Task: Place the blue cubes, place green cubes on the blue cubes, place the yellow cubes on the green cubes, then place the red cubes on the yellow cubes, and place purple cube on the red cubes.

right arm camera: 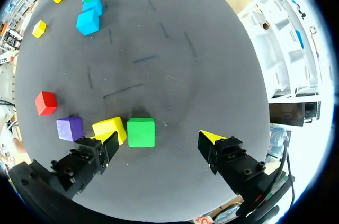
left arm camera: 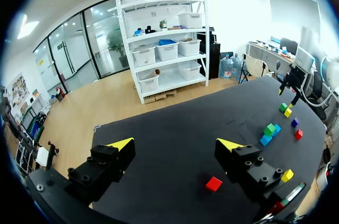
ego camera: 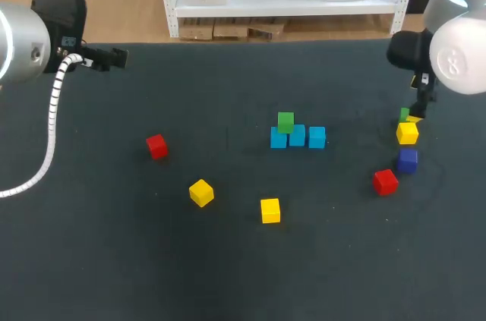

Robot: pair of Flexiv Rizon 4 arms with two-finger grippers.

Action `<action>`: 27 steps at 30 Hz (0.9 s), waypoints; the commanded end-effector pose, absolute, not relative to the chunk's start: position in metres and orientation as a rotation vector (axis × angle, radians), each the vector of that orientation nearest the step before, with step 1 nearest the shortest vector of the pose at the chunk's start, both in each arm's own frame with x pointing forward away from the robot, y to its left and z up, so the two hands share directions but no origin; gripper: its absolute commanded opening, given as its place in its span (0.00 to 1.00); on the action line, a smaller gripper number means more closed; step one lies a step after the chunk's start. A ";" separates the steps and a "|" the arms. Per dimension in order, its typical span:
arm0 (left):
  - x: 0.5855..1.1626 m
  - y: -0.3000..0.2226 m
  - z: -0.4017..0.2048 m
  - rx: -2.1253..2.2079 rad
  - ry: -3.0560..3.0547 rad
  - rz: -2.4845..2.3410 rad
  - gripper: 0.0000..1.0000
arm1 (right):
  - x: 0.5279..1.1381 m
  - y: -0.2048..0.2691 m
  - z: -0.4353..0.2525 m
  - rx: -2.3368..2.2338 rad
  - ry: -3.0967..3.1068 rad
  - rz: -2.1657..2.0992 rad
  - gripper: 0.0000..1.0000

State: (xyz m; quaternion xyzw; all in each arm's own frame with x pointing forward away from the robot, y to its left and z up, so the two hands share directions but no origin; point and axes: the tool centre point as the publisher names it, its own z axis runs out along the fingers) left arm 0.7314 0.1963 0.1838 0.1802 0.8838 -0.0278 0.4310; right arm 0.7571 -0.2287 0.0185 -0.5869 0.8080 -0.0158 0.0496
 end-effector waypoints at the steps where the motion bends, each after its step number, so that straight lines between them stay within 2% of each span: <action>1: 0.733 0.197 0.184 0.454 2.204 -0.076 1.00 | 0.761 -0.229 0.020 -1.783 2.466 -0.055 1.00; 19: 0.733 0.197 0.184 0.454 2.204 -0.076 1.00 | 0.777 -0.224 0.002 -1.771 2.484 -0.025 0.96; 27: 0.733 0.197 0.184 0.454 2.204 -0.076 1.00 | 0.774 -0.230 -0.006 -1.778 2.504 -0.003 0.91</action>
